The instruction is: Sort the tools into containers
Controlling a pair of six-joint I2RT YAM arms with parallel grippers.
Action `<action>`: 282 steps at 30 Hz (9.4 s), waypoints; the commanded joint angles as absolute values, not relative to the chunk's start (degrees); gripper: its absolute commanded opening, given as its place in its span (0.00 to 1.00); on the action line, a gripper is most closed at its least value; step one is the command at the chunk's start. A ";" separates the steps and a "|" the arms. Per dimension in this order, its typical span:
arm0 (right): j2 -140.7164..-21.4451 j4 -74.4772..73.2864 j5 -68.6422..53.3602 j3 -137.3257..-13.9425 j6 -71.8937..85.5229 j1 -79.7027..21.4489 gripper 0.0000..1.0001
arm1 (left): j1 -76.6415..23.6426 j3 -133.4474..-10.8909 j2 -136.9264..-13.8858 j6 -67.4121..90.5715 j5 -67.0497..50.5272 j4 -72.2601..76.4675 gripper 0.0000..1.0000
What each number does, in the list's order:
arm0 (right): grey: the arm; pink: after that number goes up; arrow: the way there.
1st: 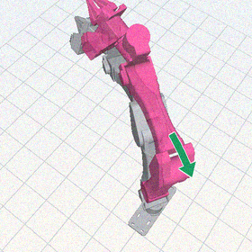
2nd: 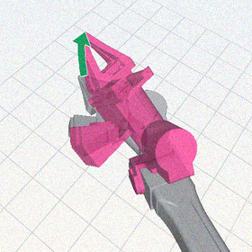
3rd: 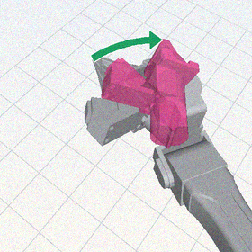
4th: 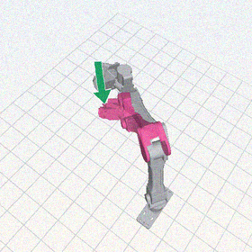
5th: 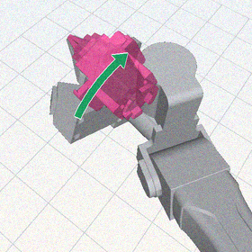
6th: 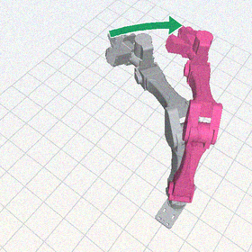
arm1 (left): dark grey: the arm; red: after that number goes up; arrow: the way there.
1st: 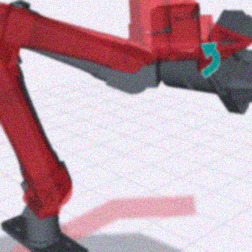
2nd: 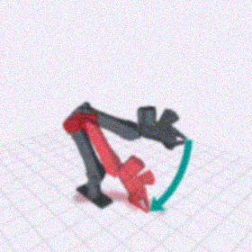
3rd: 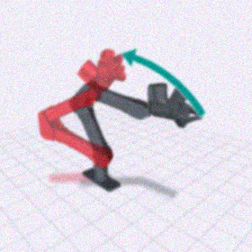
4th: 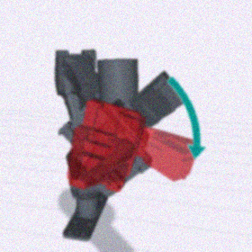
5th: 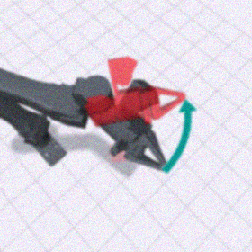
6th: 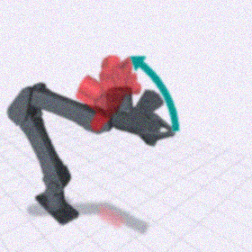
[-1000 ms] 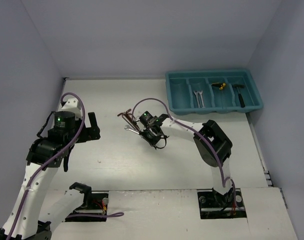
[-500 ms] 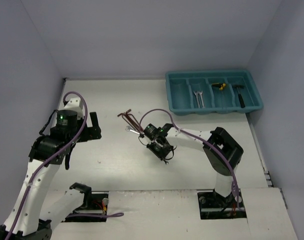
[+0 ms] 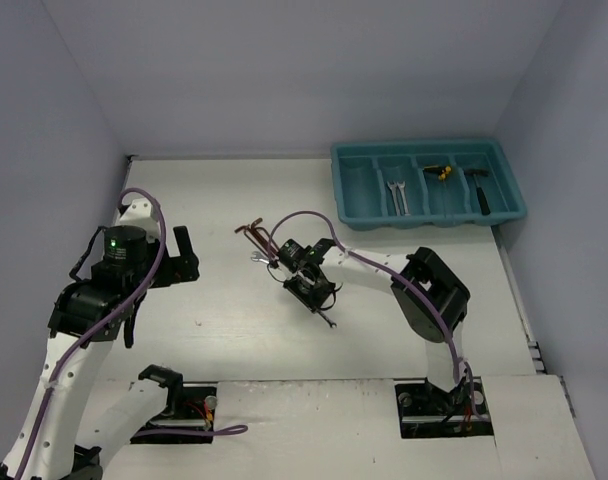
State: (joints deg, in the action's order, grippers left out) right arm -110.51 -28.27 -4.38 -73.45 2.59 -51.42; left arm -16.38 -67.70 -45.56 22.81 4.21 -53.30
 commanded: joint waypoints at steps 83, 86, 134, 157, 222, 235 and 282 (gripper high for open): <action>-125.28 -28.31 -13.50 -98.18 -19.49 -45.38 0.38 | -16.17 -68.99 -48.07 22.40 4.03 -50.54 0.95; -125.68 -28.13 -13.71 -96.44 -19.08 -45.87 0.38 | -16.17 -69.00 -47.99 22.50 4.13 -50.45 0.95; -120.17 -28.92 -8.50 -83.46 -8.42 -55.79 0.38 | -16.17 -69.78 -47.37 21.39 5.17 -50.63 0.95; -101.02 -30.23 5.18 -100.40 -5.89 -24.41 0.00 | -16.17 -68.73 -46.14 22.94 4.83 -50.80 0.95; -141.48 -19.78 -0.26 -121.46 1.67 -43.44 0.32 | -16.17 -65.13 -46.67 29.62 4.63 -50.71 0.95; -124.86 -19.65 4.86 -98.59 -0.91 -41.31 0.01 | -16.17 -65.26 -47.93 28.14 5.33 -50.54 0.95; -121.56 -19.51 1.27 -118.60 -2.45 -22.72 0.36 | -16.17 -66.80 -49.04 28.04 5.45 -50.45 0.95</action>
